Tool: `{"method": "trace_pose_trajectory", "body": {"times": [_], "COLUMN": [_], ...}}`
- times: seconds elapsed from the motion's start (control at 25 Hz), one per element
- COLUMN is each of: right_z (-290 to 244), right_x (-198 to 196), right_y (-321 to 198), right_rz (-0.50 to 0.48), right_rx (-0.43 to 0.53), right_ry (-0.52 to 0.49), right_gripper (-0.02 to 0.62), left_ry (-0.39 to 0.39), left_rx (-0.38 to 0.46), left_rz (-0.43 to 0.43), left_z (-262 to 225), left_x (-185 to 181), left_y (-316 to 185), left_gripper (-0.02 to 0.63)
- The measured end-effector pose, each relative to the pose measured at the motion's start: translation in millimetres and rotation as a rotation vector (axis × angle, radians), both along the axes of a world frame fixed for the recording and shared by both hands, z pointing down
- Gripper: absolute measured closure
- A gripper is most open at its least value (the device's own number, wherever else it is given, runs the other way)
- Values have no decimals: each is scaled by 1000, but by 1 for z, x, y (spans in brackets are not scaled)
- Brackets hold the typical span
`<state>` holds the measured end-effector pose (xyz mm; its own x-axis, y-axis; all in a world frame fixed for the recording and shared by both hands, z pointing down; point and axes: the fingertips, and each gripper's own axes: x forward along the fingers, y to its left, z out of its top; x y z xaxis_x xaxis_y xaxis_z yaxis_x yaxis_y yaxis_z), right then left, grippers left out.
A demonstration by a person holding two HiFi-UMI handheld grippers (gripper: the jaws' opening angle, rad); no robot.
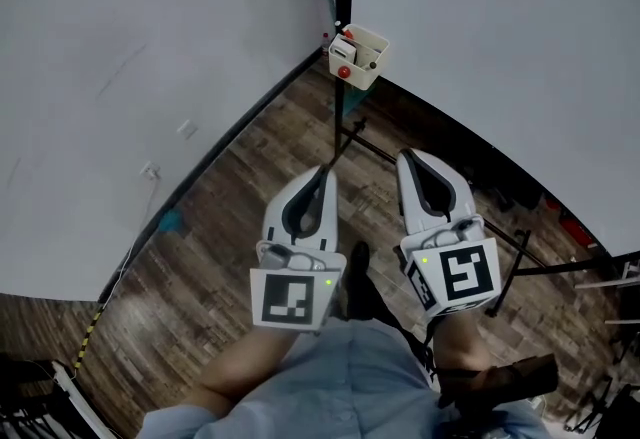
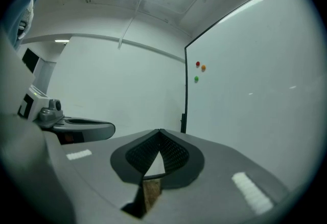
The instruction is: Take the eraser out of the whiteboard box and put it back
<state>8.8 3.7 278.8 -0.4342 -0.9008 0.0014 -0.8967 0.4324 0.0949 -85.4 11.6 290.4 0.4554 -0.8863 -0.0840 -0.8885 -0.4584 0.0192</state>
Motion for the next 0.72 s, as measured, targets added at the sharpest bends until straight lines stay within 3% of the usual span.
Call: {"method": "trace_pose_trajectory", "body": {"times": [0.4, 0.72], "right_z": [4, -5], "right_x": [7, 16], "right_y": [-92, -163], "right_rz": [-68, -138], "right_rx": [-19, -19], "right_ry": [-11, -2], "right_gripper": [594, 594], "left_ry": [-31, -47], "left_rx": [-13, 36], "left_rz": [-48, -100], "left_z": [3, -22], "left_x": [10, 23], "left_y": [-91, -166], "left_gripper": [603, 603]}}
